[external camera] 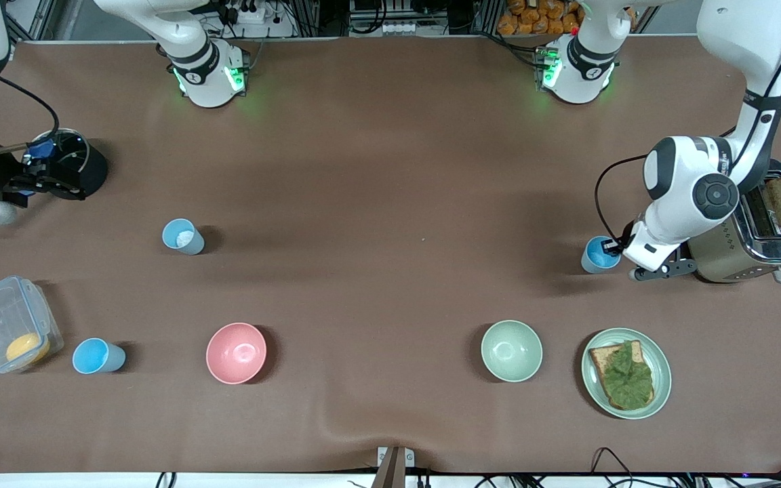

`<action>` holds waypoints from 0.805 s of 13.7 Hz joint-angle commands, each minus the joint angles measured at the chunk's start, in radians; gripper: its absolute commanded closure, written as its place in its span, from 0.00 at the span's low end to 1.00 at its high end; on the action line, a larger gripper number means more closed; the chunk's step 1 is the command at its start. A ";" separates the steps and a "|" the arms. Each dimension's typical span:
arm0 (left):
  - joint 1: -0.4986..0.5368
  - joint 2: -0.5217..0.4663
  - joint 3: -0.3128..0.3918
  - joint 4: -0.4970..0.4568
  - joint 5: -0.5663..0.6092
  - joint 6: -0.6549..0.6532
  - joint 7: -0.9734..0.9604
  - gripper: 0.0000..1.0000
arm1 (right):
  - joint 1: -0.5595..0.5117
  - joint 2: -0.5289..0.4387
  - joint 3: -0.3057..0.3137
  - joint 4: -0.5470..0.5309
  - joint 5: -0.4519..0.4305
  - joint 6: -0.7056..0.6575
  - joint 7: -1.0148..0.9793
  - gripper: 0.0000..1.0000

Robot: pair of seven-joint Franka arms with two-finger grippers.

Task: Stack blue cups with both arms
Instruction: 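Close the left gripper around the blue cup's side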

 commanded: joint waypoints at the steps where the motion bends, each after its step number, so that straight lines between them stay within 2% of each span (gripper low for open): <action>1: 0.007 -0.010 -0.006 0.006 0.020 -0.005 -0.018 1.00 | 0.005 -0.024 -0.001 -0.022 -0.012 0.002 0.012 0.00; 11: 0.007 -0.016 -0.006 0.026 0.019 -0.008 -0.006 1.00 | 0.010 -0.021 -0.001 -0.025 -0.011 0.010 0.012 0.00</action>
